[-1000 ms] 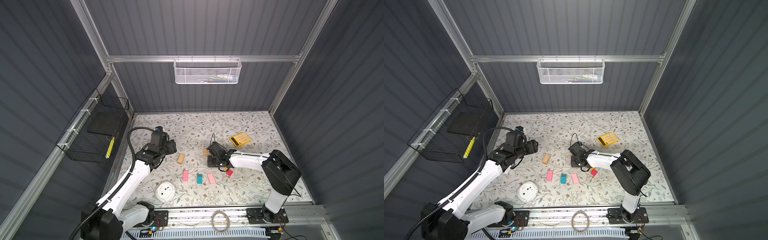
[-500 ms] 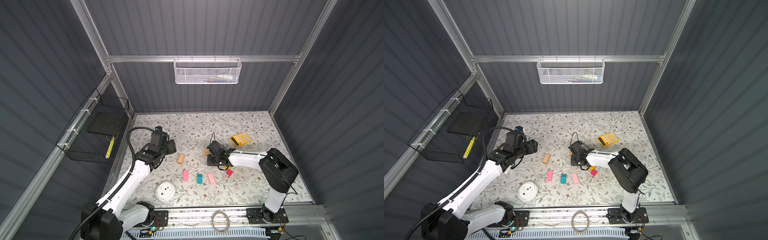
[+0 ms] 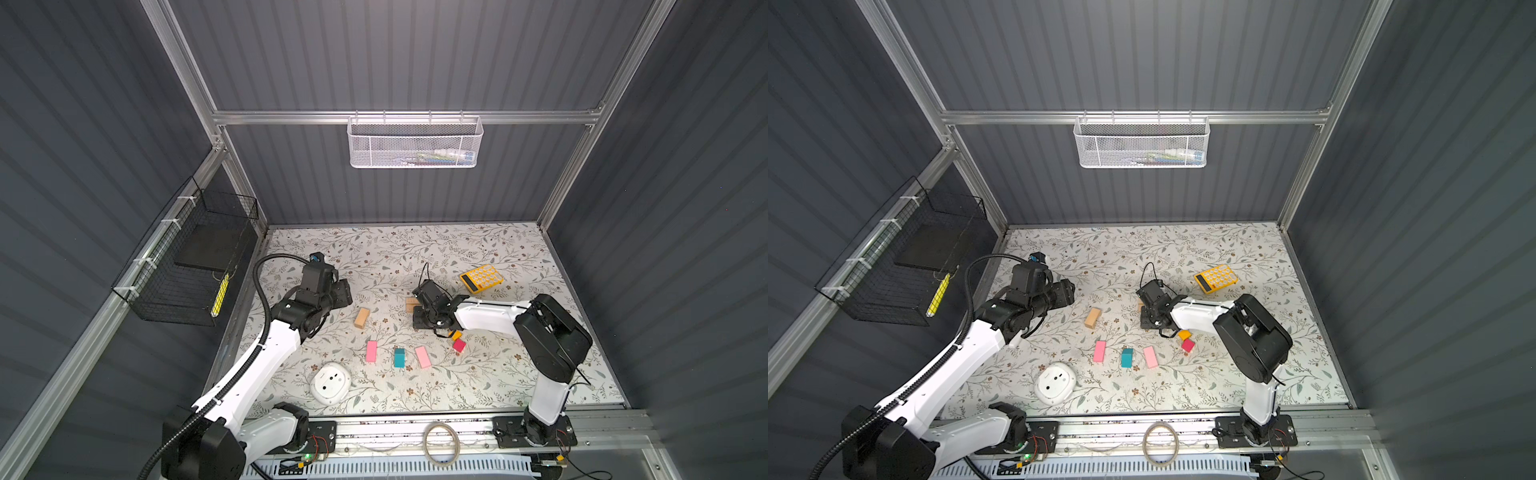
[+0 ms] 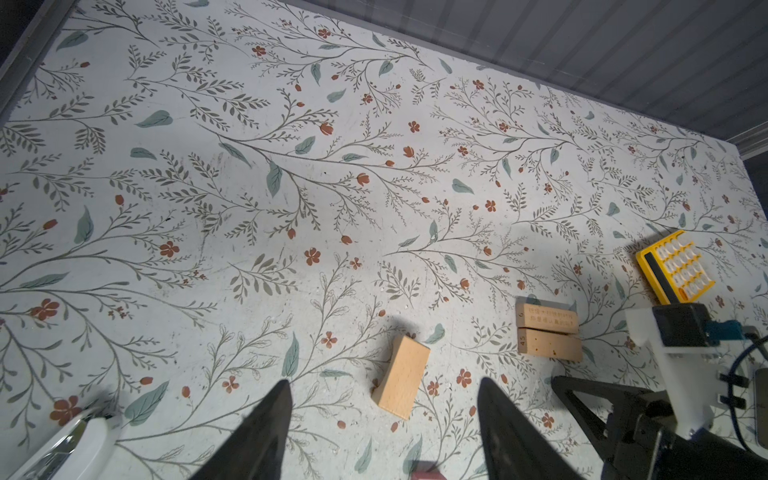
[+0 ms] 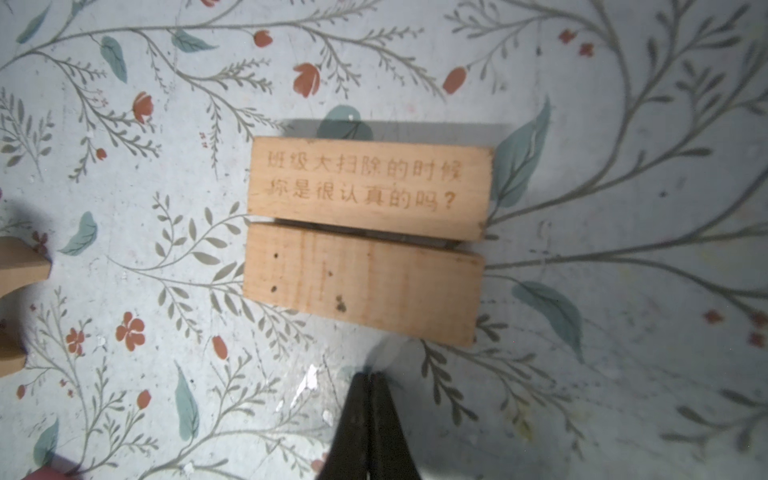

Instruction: Build the wood block tower

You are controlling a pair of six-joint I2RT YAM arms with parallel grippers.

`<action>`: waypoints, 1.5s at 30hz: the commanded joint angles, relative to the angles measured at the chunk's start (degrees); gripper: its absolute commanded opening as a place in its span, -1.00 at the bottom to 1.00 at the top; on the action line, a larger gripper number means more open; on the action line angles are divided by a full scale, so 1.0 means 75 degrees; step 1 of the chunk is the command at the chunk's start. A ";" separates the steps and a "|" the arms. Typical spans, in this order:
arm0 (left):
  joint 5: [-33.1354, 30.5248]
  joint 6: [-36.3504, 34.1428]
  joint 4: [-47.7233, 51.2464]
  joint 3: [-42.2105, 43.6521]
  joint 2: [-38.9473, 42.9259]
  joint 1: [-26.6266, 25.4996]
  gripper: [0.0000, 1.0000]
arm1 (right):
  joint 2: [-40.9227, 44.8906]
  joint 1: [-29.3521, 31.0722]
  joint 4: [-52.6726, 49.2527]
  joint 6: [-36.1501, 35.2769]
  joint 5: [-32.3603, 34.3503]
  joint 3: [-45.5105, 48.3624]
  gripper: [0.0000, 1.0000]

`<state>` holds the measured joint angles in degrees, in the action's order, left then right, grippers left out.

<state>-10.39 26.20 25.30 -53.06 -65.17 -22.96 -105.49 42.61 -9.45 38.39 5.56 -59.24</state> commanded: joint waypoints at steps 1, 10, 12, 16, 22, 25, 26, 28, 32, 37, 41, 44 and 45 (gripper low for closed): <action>-0.0088 -0.0030 0.0119 0.0050 -0.0057 -0.0056 0.41 | -0.0146 -0.0045 -0.0039 0.0061 0.0061 -0.0140 -1.00; -0.0086 -0.0065 0.0101 0.0037 -0.0042 -0.0056 0.41 | -0.0206 -0.0091 0.0007 0.0178 0.0145 -0.0164 -1.00; -0.0090 -0.0071 0.0104 0.0043 -0.0051 -0.0056 0.41 | -0.0218 -0.0103 0.0015 0.0190 0.0163 -0.0165 -1.00; -0.0071 -0.0072 0.0104 0.0039 -0.0042 -0.0056 0.41 | -0.0257 -0.0130 0.0053 0.0225 0.0139 -0.0178 -1.00; -0.0070 -0.0106 0.0101 0.0049 -0.0031 -0.0056 0.41 | -0.0322 -0.0160 0.0092 0.0225 0.0096 -0.0210 -1.00; -0.0087 -0.0118 0.0100 0.0045 -0.0020 -0.0056 0.41 | -0.0337 -0.0173 0.0089 0.0246 0.0102 -0.0222 -1.00; -0.0084 -0.0118 0.0095 0.0053 -0.0011 -0.0055 0.41 | -0.0365 -0.0185 0.0089 0.0248 0.0093 -0.0232 -1.00; -0.0088 -0.0128 0.0090 0.0060 -0.0010 -0.0050 0.41 | -0.0384 -0.0182 0.0095 0.0260 0.0088 -0.0245 -1.00; -0.0085 -0.0120 0.0104 0.0060 0.0005 -0.0056 0.41 | -0.0418 -0.0193 0.0112 0.0254 0.0093 -0.0257 -1.00; -0.0094 -0.0118 0.0106 0.0078 0.0039 -0.0056 0.41 | -0.0423 -0.0209 0.0107 0.0252 0.0102 -0.0257 -1.00; -0.0111 -0.0129 0.0101 0.0078 0.0041 -0.0056 0.41 | -0.0423 -0.0220 0.0101 0.0263 0.0115 -0.0245 -1.00; -0.0107 -0.0129 0.0107 0.0078 0.0029 -0.0056 0.41 | -0.0436 -0.0231 0.0101 0.0260 0.0128 -0.0245 -1.00; -0.0109 -0.0130 0.0116 0.0072 0.0029 -0.0056 0.41 | -0.0447 -0.0226 0.0103 0.0260 0.0131 -0.0245 -1.00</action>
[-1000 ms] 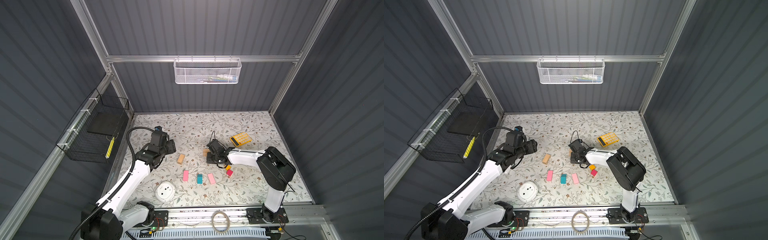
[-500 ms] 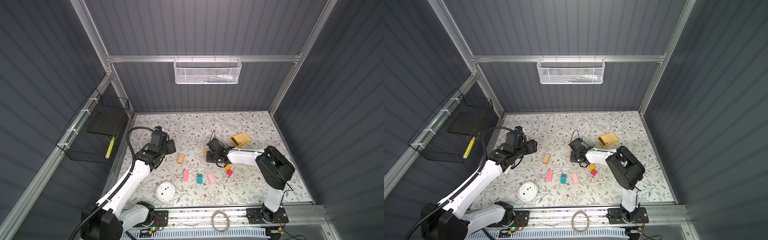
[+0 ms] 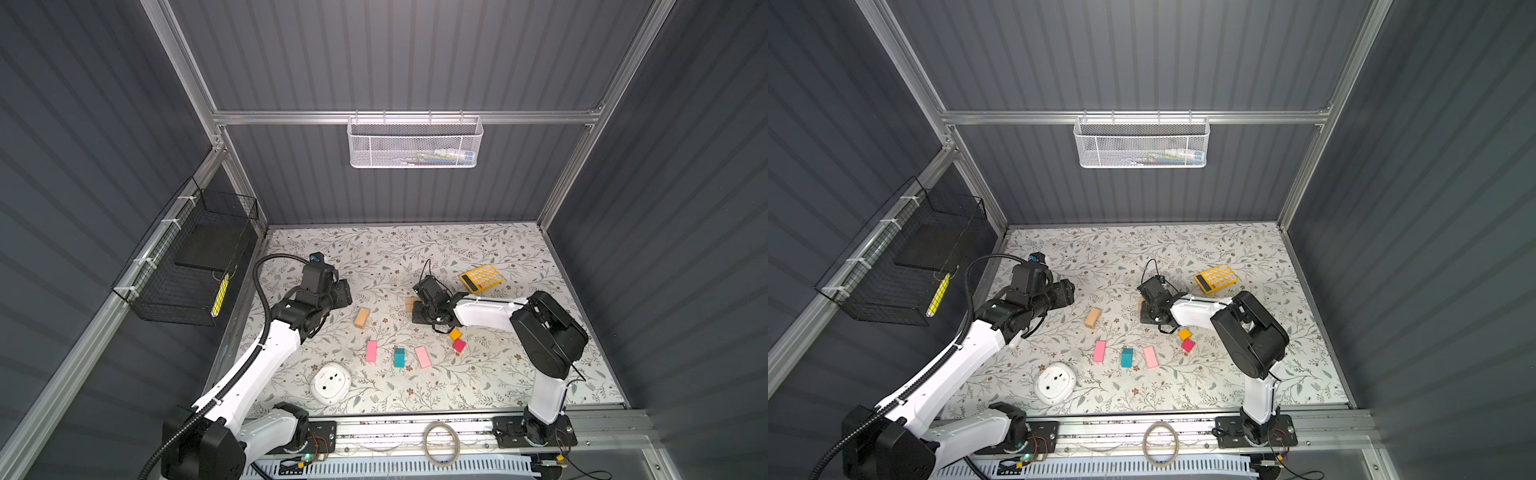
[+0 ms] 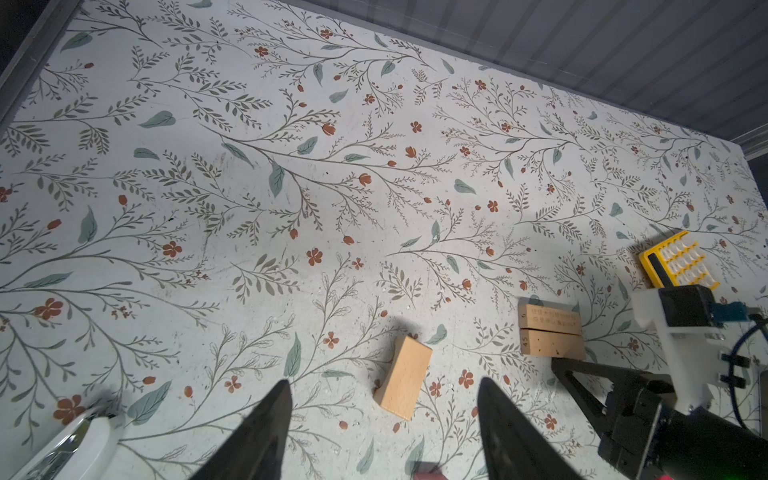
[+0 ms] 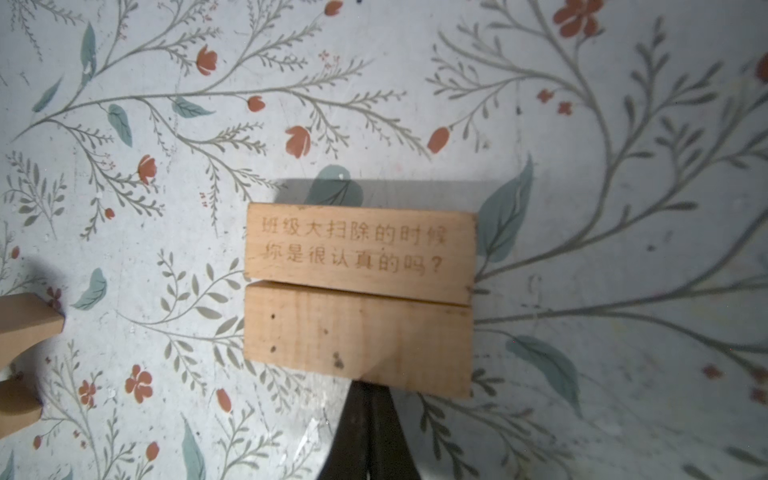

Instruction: Build the wood block tower

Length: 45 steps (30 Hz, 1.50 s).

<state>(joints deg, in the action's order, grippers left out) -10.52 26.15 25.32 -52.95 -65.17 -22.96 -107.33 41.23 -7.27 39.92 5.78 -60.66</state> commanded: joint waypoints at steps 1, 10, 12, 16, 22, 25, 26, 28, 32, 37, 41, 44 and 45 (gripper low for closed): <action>-0.0089 -0.0124 0.0116 0.0064 0.0029 -0.0056 0.41 | -0.0217 -0.0048 -0.0190 0.0062 0.0082 -0.0056 -1.00; -0.0098 -0.0124 0.0127 0.0064 0.0058 -0.0056 0.42 | -0.0198 -0.0049 -0.0160 0.0079 -0.0025 -0.0033 -1.00; -0.0104 -0.0124 0.0139 0.0061 0.0062 -0.0056 0.42 | -0.0158 -0.0048 -0.0156 0.0069 -0.0090 -0.0012 -1.00; -0.0098 -0.0123 0.0148 0.0064 0.0084 -0.0056 0.42 | -0.0037 0.0021 -0.0188 0.0065 -0.0168 0.0088 -1.00; -0.0058 -0.0146 0.0177 0.0063 0.0116 -0.0056 0.43 | 0.0314 0.0240 -0.0299 0.0161 -0.0232 0.0352 -1.00; 0.0044 -0.0173 0.0208 0.0052 0.0099 -0.0056 0.43 | 0.0570 0.0365 -0.0473 0.0156 -0.0211 0.0423 -1.00; 0.0104 -0.0202 0.0218 0.0030 0.0096 -0.0056 0.43 | 0.0680 0.0401 -0.0520 0.0153 -0.0200 0.0457 -1.00; 0.0308 -0.0278 0.0306 -0.0009 0.0054 -0.0056 0.43 | 0.0975 0.0443 -0.0640 0.0144 -0.0126 0.0534 -1.00; 0.0653 -0.0252 0.0864 -0.0341 -0.0254 -0.0056 0.43 | 0.1705 0.0479 -0.1002 0.0086 0.0238 0.0623 -1.00; 0.0899 0.0290 0.1657 -0.0394 -0.0514 -0.0056 0.43 | 0.2718 0.0458 -0.1578 -0.0357 0.1196 0.0330 -1.00; 0.1021 0.0596 0.2185 -0.0609 -0.0712 -0.0056 0.42 | 0.3215 0.0321 -0.1823 -0.0928 0.1943 -0.0279 -0.99; 0.1485 0.0712 0.2169 -0.0762 -0.0841 -0.0062 0.42 | 0.3466 -0.0025 -0.1654 -0.1121 0.1866 -0.0639 -0.85; 0.1651 0.0763 0.2114 -0.0776 -0.0879 -0.0066 0.42 | 0.3535 -0.0131 -0.1544 -0.1142 0.1809 -0.0698 -0.82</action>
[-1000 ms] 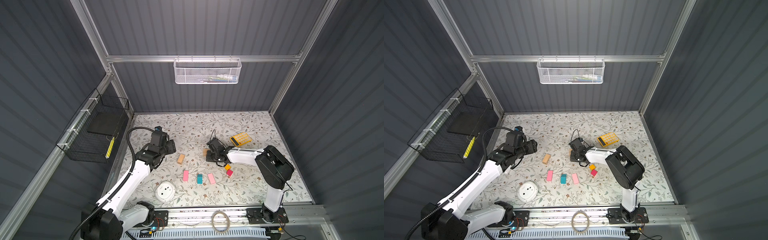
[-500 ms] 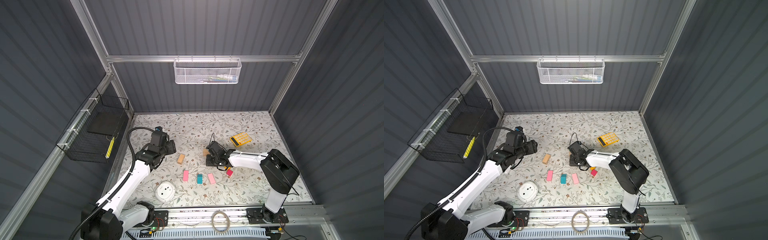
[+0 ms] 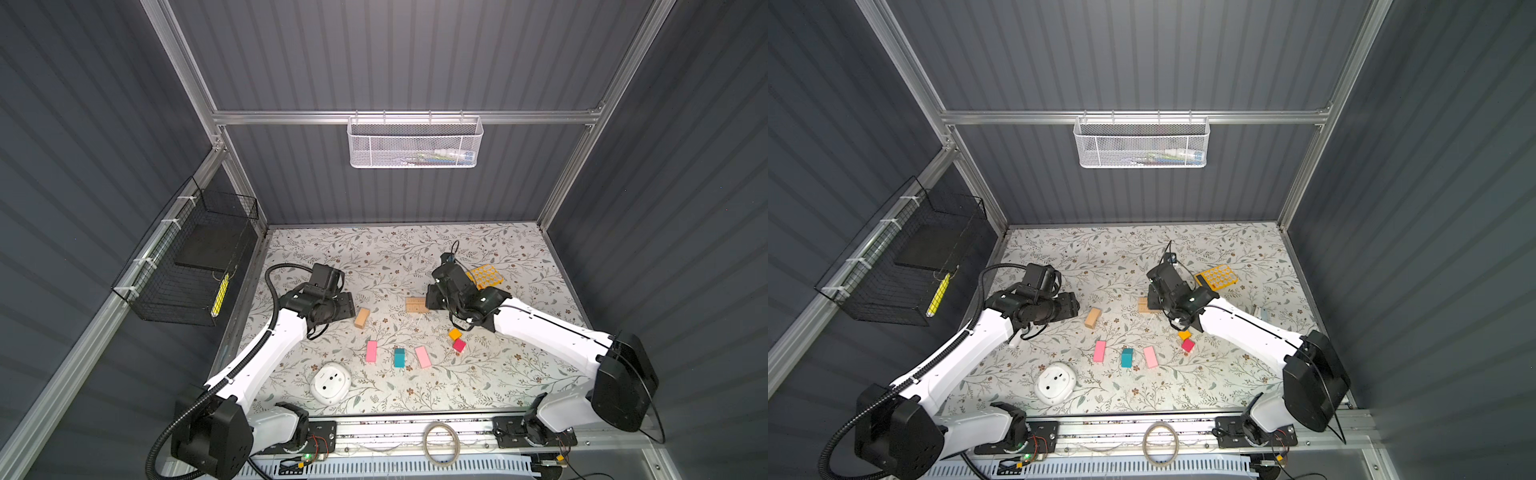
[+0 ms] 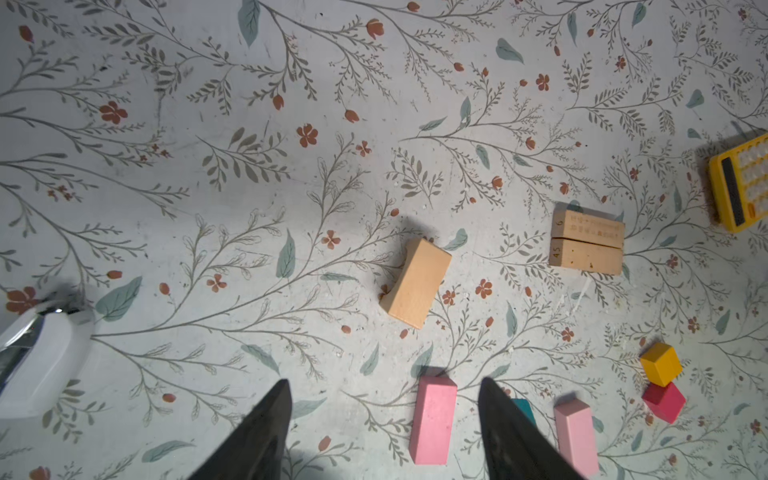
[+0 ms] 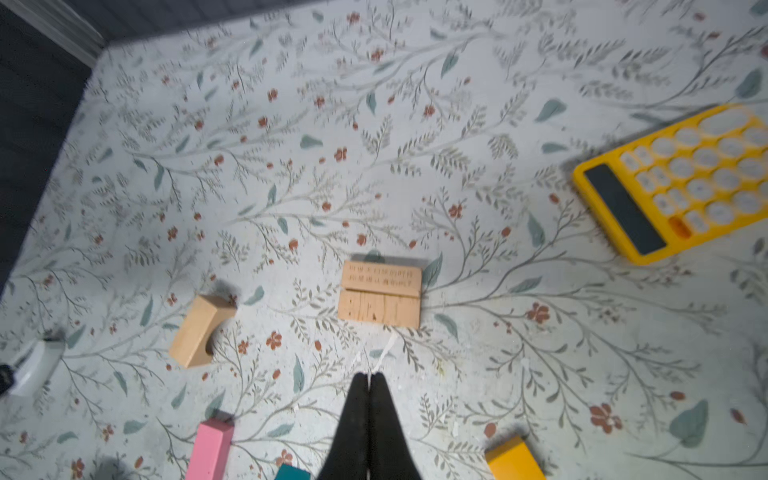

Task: Build the wood block tower
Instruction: 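Raise the right gripper toward the calculator while the left gripper moves over the plain block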

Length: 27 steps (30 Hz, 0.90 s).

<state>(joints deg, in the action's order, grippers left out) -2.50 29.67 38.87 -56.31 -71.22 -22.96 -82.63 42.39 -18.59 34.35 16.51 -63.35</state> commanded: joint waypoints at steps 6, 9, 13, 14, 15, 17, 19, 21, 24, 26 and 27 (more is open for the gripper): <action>0.0963 0.0751 0.0174 -0.0292 -0.0492 -0.0096 0.45 | 0.0674 -0.0965 0.0817 -0.0407 0.0061 -0.0755 -0.65; 0.1106 0.1083 0.0020 -0.0169 -0.0638 -0.0158 0.49 | 0.0915 -0.1149 0.1138 -0.0272 0.0047 -0.0661 -0.55; 0.1140 0.1604 -0.0201 -0.0056 -0.0875 -0.0309 0.50 | 0.1184 -0.1356 0.1434 -0.0097 -0.0051 -0.0257 -0.51; 0.1114 0.1747 -0.0203 -0.0072 -0.0963 -0.0361 0.50 | 0.1256 -0.1392 0.1475 -0.0081 -0.0011 -0.0099 -0.51; 0.1077 0.1875 -0.0202 -0.0080 -0.1038 -0.0414 0.50 | 0.1321 -0.1429 0.1524 -0.0041 0.0001 0.0091 -0.50; 0.0974 0.2124 -0.0179 -0.0141 -0.1244 -0.0551 0.50 | 0.1477 -0.1580 0.1626 0.0070 -0.0034 0.0414 -0.50; 0.0827 0.2451 -0.0145 -0.0178 -0.1406 -0.0657 0.53 | 0.1620 -0.1748 0.1721 0.0162 -0.0129 0.0615 -0.50; 0.0724 0.2845 -0.0259 -0.0137 -0.1491 -0.0731 0.55 | 0.1748 -0.1854 0.1752 0.0150 -0.0167 0.0743 -0.50; 0.0594 0.3236 -0.0400 -0.0129 -0.1582 -0.0871 0.57 | 0.1917 -0.1928 0.1729 0.0124 -0.0060 0.0867 -0.49; 0.0438 0.3383 -0.0336 -0.0187 -0.1649 -0.0964 0.61 | 0.1952 -0.1978 0.1735 0.0133 -0.0041 0.0934 -0.49; 0.0390 0.3434 -0.0297 -0.0227 -0.1688 -0.0990 0.62 | 0.1959 -0.2003 0.1738 0.0130 -0.0045 0.0958 -0.49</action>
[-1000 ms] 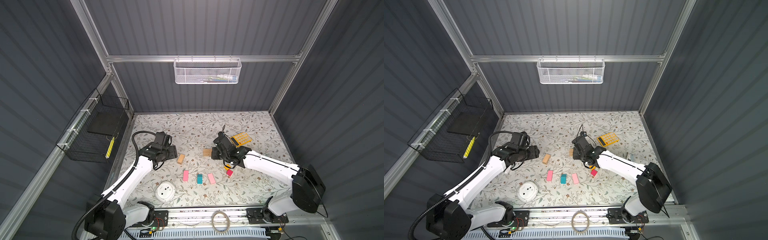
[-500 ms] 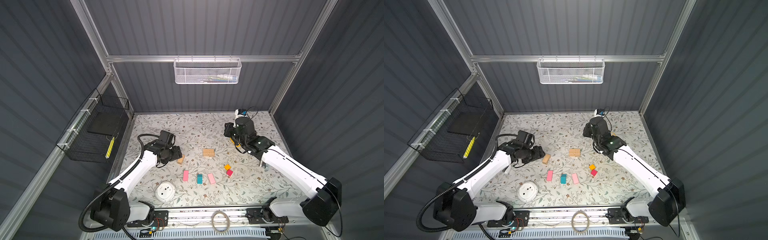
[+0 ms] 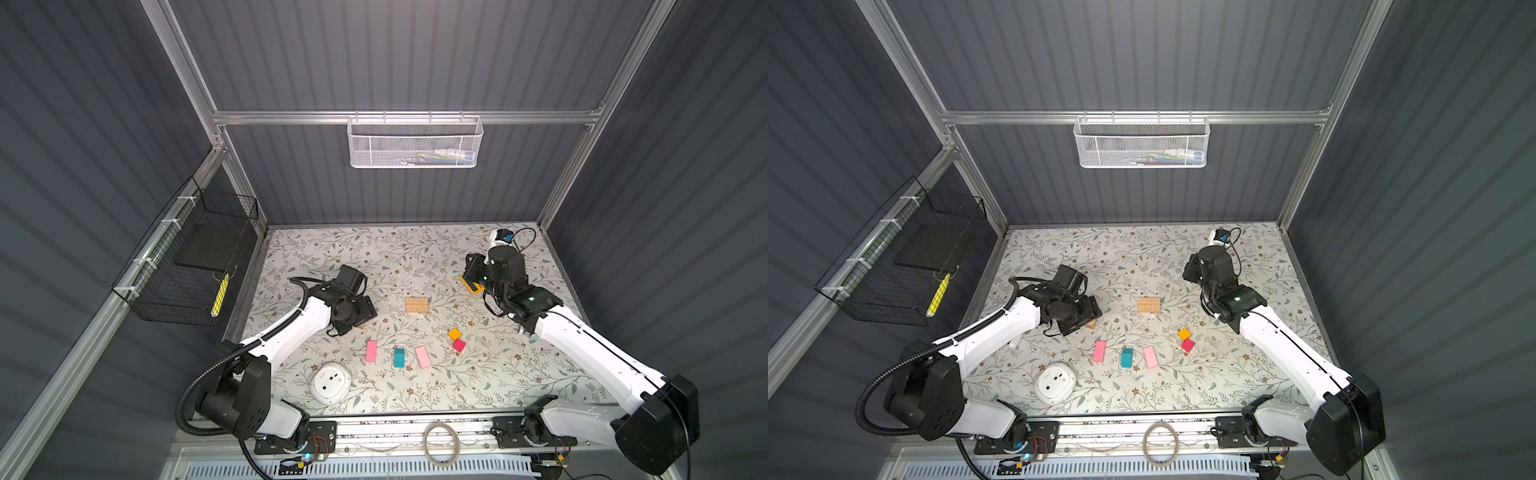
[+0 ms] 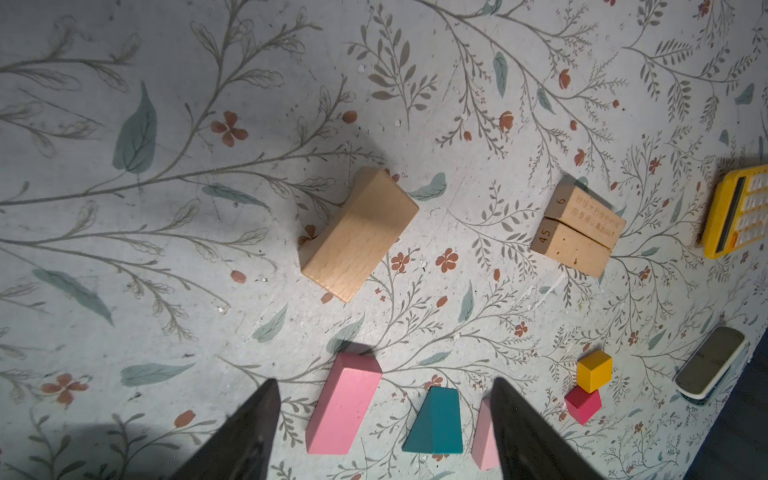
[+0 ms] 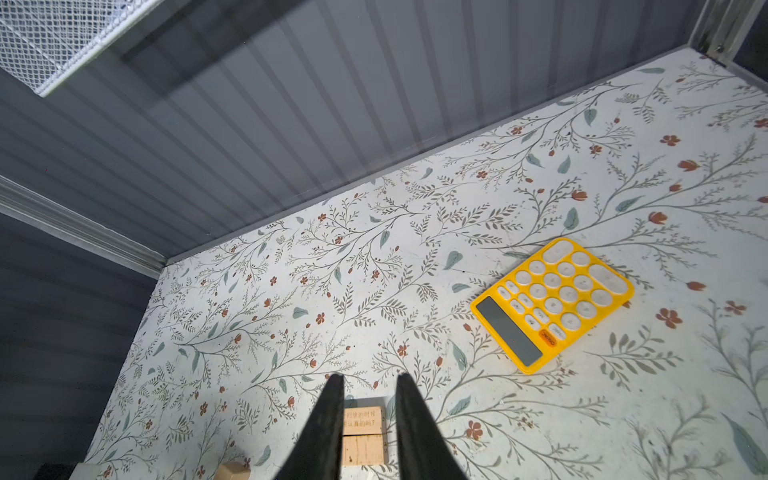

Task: Build the wood block tower
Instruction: 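Raise the right gripper toward the calculator while the left gripper moves over the plain block, then lower the open left gripper around the loose plain wooden block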

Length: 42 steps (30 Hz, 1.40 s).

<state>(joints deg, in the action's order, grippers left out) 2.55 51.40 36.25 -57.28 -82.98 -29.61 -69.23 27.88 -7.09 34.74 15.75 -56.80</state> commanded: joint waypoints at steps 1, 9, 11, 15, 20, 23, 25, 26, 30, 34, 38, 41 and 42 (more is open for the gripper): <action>-0.0337 0.0581 0.0082 -0.0130 -0.0167 -0.0144 0.62 | 0.0172 -0.0085 0.0196 0.0082 0.0048 0.0102 -0.49; -0.0838 0.1095 0.0252 -0.0238 -0.0280 -0.0375 0.62 | 0.0076 -0.0208 0.0336 0.0078 -0.0070 0.0190 -0.49; -0.0951 0.1297 0.0310 -0.0224 -0.0254 -0.0377 0.61 | 0.0012 -0.0232 0.0336 0.0067 -0.0070 0.0178 -0.49; -0.1114 0.1565 0.0422 -0.0238 -0.0297 -0.0377 0.61 | -0.0100 -0.0289 0.0360 0.0085 -0.0159 0.0159 -0.49; -0.1288 0.1746 0.0450 -0.0368 -0.0496 -0.0377 0.62 | -0.0139 -0.0321 0.0354 0.0065 -0.0177 0.0166 -0.50; -0.1281 0.1746 0.0554 -0.0513 -0.0736 -0.0377 0.62 | -0.0105 -0.0371 0.0337 0.0034 -0.0148 0.0194 -0.50; -0.1297 0.1783 0.0604 -0.0599 -0.0902 -0.0377 0.62 | -0.0068 -0.0407 0.0325 0.0036 -0.0131 0.0224 -0.49; -0.1300 0.1816 0.0595 -0.0649 -0.1000 -0.0377 0.62 | -0.0045 -0.0424 0.0325 0.0035 -0.0137 0.0254 -0.50; -0.1328 0.1895 0.0577 -0.0877 -0.1311 -0.0377 0.64 | 0.0017 -0.0494 0.0325 0.0033 -0.0138 0.0329 -0.50; -0.1537 0.2084 0.0636 -0.1035 -0.1428 -0.0377 0.73 | 0.0118 -0.0582 0.0340 0.0043 -0.0145 0.0417 -0.49; -0.1584 0.2203 0.0538 -0.1124 -0.1558 -0.0377 0.78 | 0.0169 -0.0688 0.0336 0.0069 -0.0189 0.0500 -0.49; -0.1605 0.2193 0.0690 -0.1313 -0.1794 -0.0377 0.81 | 0.0224 -0.0758 0.0334 0.0079 -0.0233 0.0552 -0.49; -0.1596 0.2203 0.0709 -0.1359 -0.1875 -0.0377 0.81 | 0.0254 -0.0776 0.0336 0.0090 -0.0235 0.0585 -0.49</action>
<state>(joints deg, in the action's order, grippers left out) -8.23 66.72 39.24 -65.63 -95.07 -32.23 -68.64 22.59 -5.08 35.16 14.35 -53.43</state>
